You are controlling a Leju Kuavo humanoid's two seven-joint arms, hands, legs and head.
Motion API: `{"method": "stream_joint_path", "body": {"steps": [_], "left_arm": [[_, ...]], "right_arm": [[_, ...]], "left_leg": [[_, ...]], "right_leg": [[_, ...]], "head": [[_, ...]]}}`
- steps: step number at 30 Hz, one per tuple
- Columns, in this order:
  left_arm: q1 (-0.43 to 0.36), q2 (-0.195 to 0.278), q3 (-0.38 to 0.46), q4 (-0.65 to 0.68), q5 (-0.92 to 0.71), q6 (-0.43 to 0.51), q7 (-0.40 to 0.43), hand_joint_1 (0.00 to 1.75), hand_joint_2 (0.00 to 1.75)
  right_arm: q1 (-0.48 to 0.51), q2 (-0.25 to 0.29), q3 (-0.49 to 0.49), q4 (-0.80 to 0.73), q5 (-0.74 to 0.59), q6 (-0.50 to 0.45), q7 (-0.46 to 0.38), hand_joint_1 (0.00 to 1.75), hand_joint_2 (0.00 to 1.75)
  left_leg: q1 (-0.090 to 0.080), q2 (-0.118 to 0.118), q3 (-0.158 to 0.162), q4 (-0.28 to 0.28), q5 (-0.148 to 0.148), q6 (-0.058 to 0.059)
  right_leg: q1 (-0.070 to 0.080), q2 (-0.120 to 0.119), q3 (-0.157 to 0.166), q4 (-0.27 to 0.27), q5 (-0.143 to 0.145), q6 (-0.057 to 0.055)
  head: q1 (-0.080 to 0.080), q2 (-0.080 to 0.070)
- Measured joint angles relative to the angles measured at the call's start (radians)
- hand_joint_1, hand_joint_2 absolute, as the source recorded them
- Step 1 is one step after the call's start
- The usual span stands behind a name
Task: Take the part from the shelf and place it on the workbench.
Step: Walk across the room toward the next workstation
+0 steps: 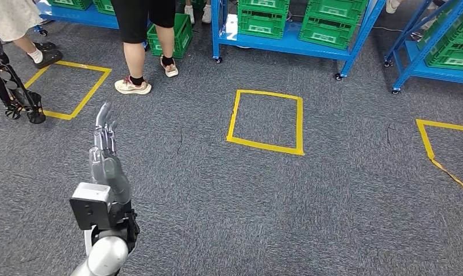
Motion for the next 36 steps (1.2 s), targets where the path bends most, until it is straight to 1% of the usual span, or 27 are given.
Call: {"method": "stream_joint_path", "body": {"steps": [3,6,8,11,12,13,15,16,17,18,20,21,22,23,24,25,26,27,28,29,30,31,32,33,34,35,36], "left_arm": [[-0.001,0.004,-0.001,0.004,-0.021,0.0,0.023,0.0,0.0],[-0.002,0.009,-0.002,0.006,-0.03,0.0,0.031,0.0,0.0],[-0.004,0.013,-0.002,0.006,-0.036,0.0,0.033,0.0,0.0],[-0.007,0.015,-0.003,0.006,-0.039,0.0,0.037,0.0,0.0],[-0.008,0.015,-0.004,0.006,-0.04,0.0,0.038,0.0,0.0],[-0.009,0.016,-0.004,0.006,-0.04,0.0,0.038,0.0,0.0],[-0.01,0.016,-0.005,0.006,-0.04,0.0,0.038,0.0,0.0],[-0.01,0.016,-0.005,0.007,-0.04,0.0,0.039,0.0,0.0],[-0.01,0.016,-0.006,0.007,-0.04,0.0,0.039,0.0,0.0],[-0.01,0.016,-0.007,0.007,-0.04,0.0,0.039,0.0,0.0],[-0.01,0.016,-0.01,0.007,-0.041,0.0,0.039,0.0,0.0],[-0.01,0.016,-0.012,0.007,-0.043,0.0,0.039,0.0,0.0],[-0.01,0.016,-0.013,0.007,-0.044,0.0,0.039,0.0,0.0],[-0.011,0.017,-0.014,0.008,-0.046,0.0,0.039,0.0,0.0],[-0.011,0.017,-0.015,0.009,-0.047,0.0,0.04,0.0,0.0],[-0.011,0.017,-0.016,0.009,-0.048,0.0,0.04,0.0,0.0],[-0.012,0.017,-0.017,0.009,-0.05,0.0,0.04,0.0,0.0],[-0.012,0.018,-0.019,0.01,-0.051,0.0,0.04,0.0,0.0],[-0.013,0.018,-0.02,0.01,-0.052,0.0,0.04,0.0,0.0],[-0.012,0.018,-0.02,0.01,-0.053,0.0,0.04,0.0,0.0],[-0.012,0.019,-0.021,0.011,-0.053,0.0,0.04,0.0,0.0],[-0.012,0.019,-0.022,0.011,-0.053,0.0,0.04,0.0,0.0],[-0.011,0.019,-0.022,0.013,-0.053,0.0,0.04,0.0,0.0],[-0.011,0.019,-0.023,0.014,-0.053,0.0,0.04,0.0,0.0],[-0.01,0.019,-0.023,0.014,-0.053,0.0,0.039,0.0,0.0],[-0.009,0.019,-0.024,0.015,-0.053,0.0,0.038,0.0,0.0],[-0.006,0.019,-0.024,0.016,-0.053,0.0,0.038,0.0,0.0]], "right_arm": [[0.0,0.0,0.0,0.0,0.0,0.0,0.0,0.0,0.0],[0.0,0.0,0.0,0.0,0.0,0.002,0.0,0.0,0.0],[0.0,0.0,0.0,0.0,0.0,0.005,0.0,0.0,0.0],[0.0,-0.001,0.0,0.0,0.0,0.006,0.0,0.0,0.0],[0.0,-0.002,0.0,0.0,-0.001,0.006,0.0,0.0,0.0],[-0.001,-0.002,0.0,0.0,-0.001,0.007,0.0,0.0,0.0],[-0.002,-0.001,0.0,0.0,-0.001,0.01,0.0,0.0,0.0],[-0.001,-0.001,0.0,0.0,-0.001,0.011,0.0,0.0,0.0],[-0.001,-0.001,0.0,0.0,-0.001,0.012,0.0,0.0,0.0],[0.0,-0.001,0.0,0.0,0.0,0.012,0.0,0.0,0.0],[0.002,-0.004,0.0,0.0,0.001,0.013,0.001,0.0,0.0],[0.003,-0.006,0.001,0.0,0.002,0.013,0.003,0.0,0.0],[0.002,-0.007,0.001,0.0,0.004,0.014,0.005,0.0,0.0],[0.001,-0.007,0.002,0.0,0.006,0.015,0.008,0.0,0.0],[0.002,-0.007,0.002,0.0,0.007,0.016,0.01,0.0,0.0],[0.003,-0.007,0.003,0.0,0.008,0.017,0.012,0.0,0.0],[0.005,-0.007,0.003,0.0,0.008,0.017,0.013,0.0,0.0],[0.007,-0.007,0.004,0.0,0.009,0.017,0.014,0.0,0.0],[0.007,-0.008,0.004,0.0,0.009,0.017,0.015,0.0,0.0],[0.007,-0.009,0.004,0.0,0.009,0.018,0.017,0.0,0.0],[0.008,-0.009,0.004,0.0,0.009,0.02,0.02,0.0,0.0],[0.009,-0.01,0.004,0.0,0.009,0.022,0.024,0.0,0.0],[0.011,-0.01,0.005,0.0,0.01,0.026,0.029,0.0,0.0],[0.013,-0.01,0.005,0.0,0.011,0.03,0.036,0.0,0.0],[0.014,-0.009,0.006,0.0,0.013,0.034,0.042,0.0,0.0],[0.014,-0.009,0.008,0.0,0.016,0.038,0.047,0.0,0.0],[0.014,-0.009,0.01,0.0,0.019,0.04,0.051,0.0,0.0]], "left_leg": [[0.0,-0.001,0.001,0.0,0.0,0.0],[-0.003,-0.002,0.0,0.003,-0.004,0.005],[-0.006,-0.003,0.0,0.001,-0.005,0.01],[-0.003,-0.002,0.013,-0.013,-0.008,0.024],[-0.001,0.0,0.022,-0.016,-0.01,0.029],[0.0,0.001,0.03,-0.018,-0.011,0.031],[-0.001,0.003,0.038,-0.018,-0.016,0.032],[-0.001,0.003,0.041,-0.018,-0.019,0.031],[-0.001,0.003,0.047,-0.018,-0.024,0.029],[-0.001,0.003,0.054,-0.018,-0.03,0.026],[0.0,0.004,0.075,-0.019,-0.046,0.019],[0.0,0.005,0.083,-0.02,-0.054,0.013],[0.0,0.006,0.088,-0.022,-0.061,0.007],[0.0,0.008,0.094,-0.023,-0.065,0.0],[-0.001,0.009,0.1,-0.025,-0.066,-0.008],[0.0,0.01,0.103,-0.021,-0.065,-0.014],[0.0,0.011,0.102,-0.002,-0.06,-0.019],[0.0,0.011,0.087,0.031,-0.054,-0.024],[0.001,0.012,0.057,0.083,-0.054,-0.027],[0.002,0.012,0.015,0.144,-0.062,-0.031],[0.002,0.012,-0.031,0.197,-0.084,-0.035],[0.002,0.012,-0.074,0.235,-0.111,-0.037],[0.003,0.012,-0.107,0.248,-0.133,-0.039],[0.004,0.013,-0.127,0.236,-0.143,-0.039],[0.006,0.013,-0.137,0.202,-0.128,-0.039],[0.008,0.015,-0.14,0.151,-0.08,-0.039],[0.009,0.019,-0.141,0.103,-0.015,-0.038]], "right_leg": [[0.0,0.0,0.0,0.0,-0.001,0.001],[-0.003,0.0,0.0,-0.003,0.0,0.011],[-0.006,0.0,0.001,-0.002,0.003,0.019],[-0.007,-0.005,-0.004,0.026,0.005,0.028],[-0.008,-0.01,-0.017,0.055,-0.009,0.03],[-0.008,-0.017,-0.04,0.101,-0.032,0.031],[-0.008,-0.025,-0.11,0.224,-0.086,0.034],[-0.008,-0.027,-0.141,0.27,-0.1,0.034],[-0.008,-0.028,-0.158,0.288,-0.096,0.033],[-0.008,-0.029,-0.157,0.267,-0.069,0.03],[-0.007,-0.032,-0.115,0.152,0.013,0.022],[-0.004,-0.034,-0.094,0.094,0.031,0.017],[-0.001,-0.036,-0.08,0.058,0.036,0.011],[0.003,-0.037,-0.074,0.041,0.029,0.004],[0.006,-0.037,-0.071,0.033,0.02,-0.003],[0.005,-0.035,-0.061,0.028,0.021,-0.011],[0.004,-0.034,-0.047,0.02,0.02,-0.019],[0.003,-0.033,-0.031,0.012,0.015,-0.026],[0.001,-0.031,-0.014,0.004,0.009,-0.031],[0.001,-0.031,0.0,-0.002,0.0,-0.035],[0.001,-0.03,0.015,-0.006,-0.009,-0.037],[0.001,-0.028,0.031,-0.01,-0.02,-0.037],[0.001,-0.027,0.049,-0.013,-0.033,-0.037],[0.001,-0.025,0.069,-0.015,-0.047,-0.035],[0.0,-0.024,0.09,-0.016,-0.063,-0.033],[0.0,-0.023,0.11,-0.017,-0.08,-0.029],[0.0,-0.022,0.13,-0.015,-0.099,-0.025]], "head": [[0.0,0.0],[0.0,0.0],[0.0,0.0],[0.001,0.0],[0.003,0.0],[0.004,0.0],[0.007,0.0],[0.006,0.0],[0.007,0.0],[0.007,0.0],[0.007,0.0],[0.007,0.0],[0.007,0.0],[0.007,0.0],[0.007,0.0],[0.006,0.0],[0.006,0.0],[0.004,0.0],[0.002,0.0],[0.0,0.0],[-0.001,0.0],[-0.001,0.0],[-0.001,0.0],[-0.001,0.0],[-0.002,0.0],[-0.001,0.0],[0.0,0.0]]}}
